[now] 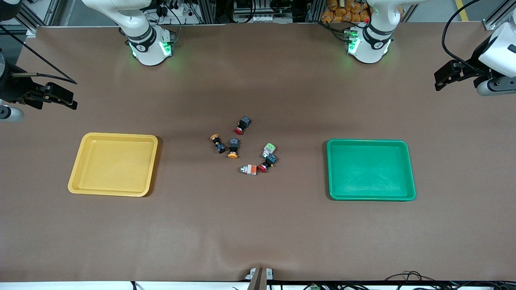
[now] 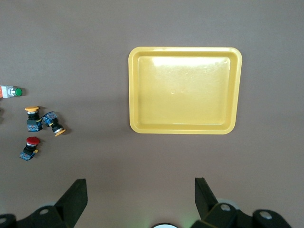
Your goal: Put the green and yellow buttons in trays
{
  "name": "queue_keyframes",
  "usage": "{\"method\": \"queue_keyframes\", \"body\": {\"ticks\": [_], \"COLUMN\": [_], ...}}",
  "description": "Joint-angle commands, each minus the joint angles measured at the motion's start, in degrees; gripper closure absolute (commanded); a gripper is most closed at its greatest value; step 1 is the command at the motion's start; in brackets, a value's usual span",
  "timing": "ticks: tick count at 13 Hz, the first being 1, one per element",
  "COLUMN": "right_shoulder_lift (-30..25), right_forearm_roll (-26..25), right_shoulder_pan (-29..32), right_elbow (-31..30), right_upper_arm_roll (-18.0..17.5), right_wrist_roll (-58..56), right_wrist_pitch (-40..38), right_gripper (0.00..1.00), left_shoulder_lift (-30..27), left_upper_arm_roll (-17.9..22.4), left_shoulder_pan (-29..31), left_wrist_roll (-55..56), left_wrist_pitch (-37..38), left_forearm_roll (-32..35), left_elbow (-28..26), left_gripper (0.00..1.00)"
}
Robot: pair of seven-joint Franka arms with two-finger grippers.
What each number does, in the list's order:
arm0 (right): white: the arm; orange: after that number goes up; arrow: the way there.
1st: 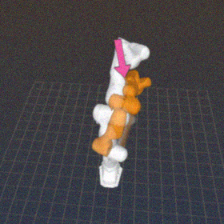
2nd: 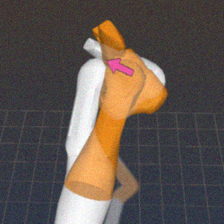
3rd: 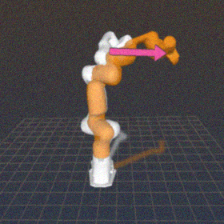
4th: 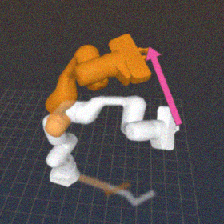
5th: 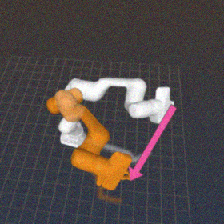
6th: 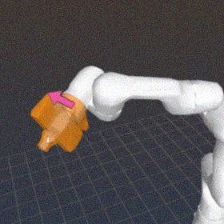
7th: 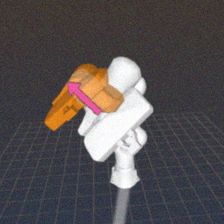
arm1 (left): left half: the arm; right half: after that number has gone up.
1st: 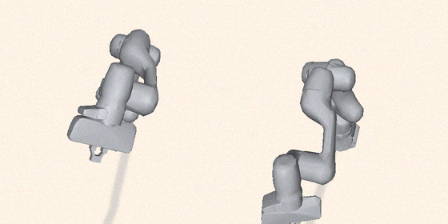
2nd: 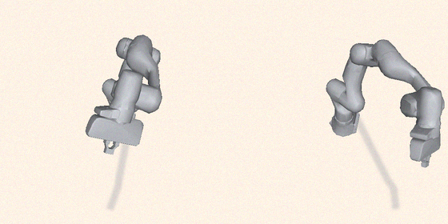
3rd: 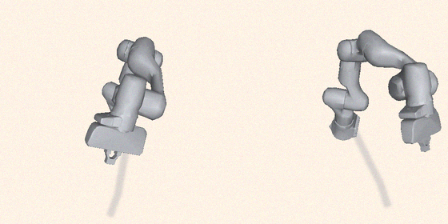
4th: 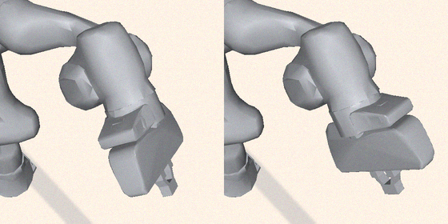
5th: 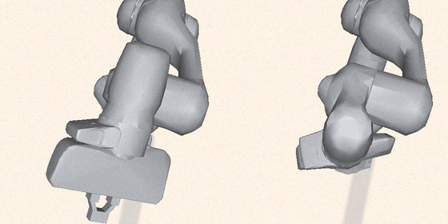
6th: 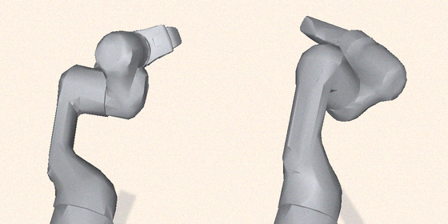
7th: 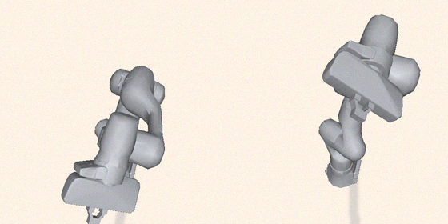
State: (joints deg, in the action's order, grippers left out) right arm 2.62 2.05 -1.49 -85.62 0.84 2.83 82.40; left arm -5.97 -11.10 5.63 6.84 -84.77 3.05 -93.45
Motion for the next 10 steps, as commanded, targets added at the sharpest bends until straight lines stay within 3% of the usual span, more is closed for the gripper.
{"method": "queue_keyframes", "body": {"ticks": [1, 6, 10], "right_shoulder_lift": [2.46, 6.25, 8.54], "right_forearm_roll": [0.76, 0.76, 1.81], "right_shoulder_pan": [-0.35, -0.53, -2.71], "right_elbow": [-0.26, 0.01, -0.52], "right_upper_arm_roll": [-0.13, -0.14, -0.22], "right_wrist_roll": [-0.63, -0.55, 0.59], "right_wrist_pitch": [-0.40, -1.19, -3.92], "right_gripper": [0.00, 0.00, 0.00], "left_shoulder_lift": [-0.10, 0.69, 7.35], "left_upper_arm_roll": [-0.50, -0.76, -3.56], "left_shoulder_pan": [0.08, -0.18, -5.53], "left_wrist_roll": [-0.52, 0.53, 12.18], "left_wrist_pitch": [0.22, 0.04, -4.16], "left_forearm_roll": [0.82, 0.29, 0.20], "left_elbow": [-0.15, -0.06, 0.37], "left_gripper": [0.00, 0.00, 0.00]}}
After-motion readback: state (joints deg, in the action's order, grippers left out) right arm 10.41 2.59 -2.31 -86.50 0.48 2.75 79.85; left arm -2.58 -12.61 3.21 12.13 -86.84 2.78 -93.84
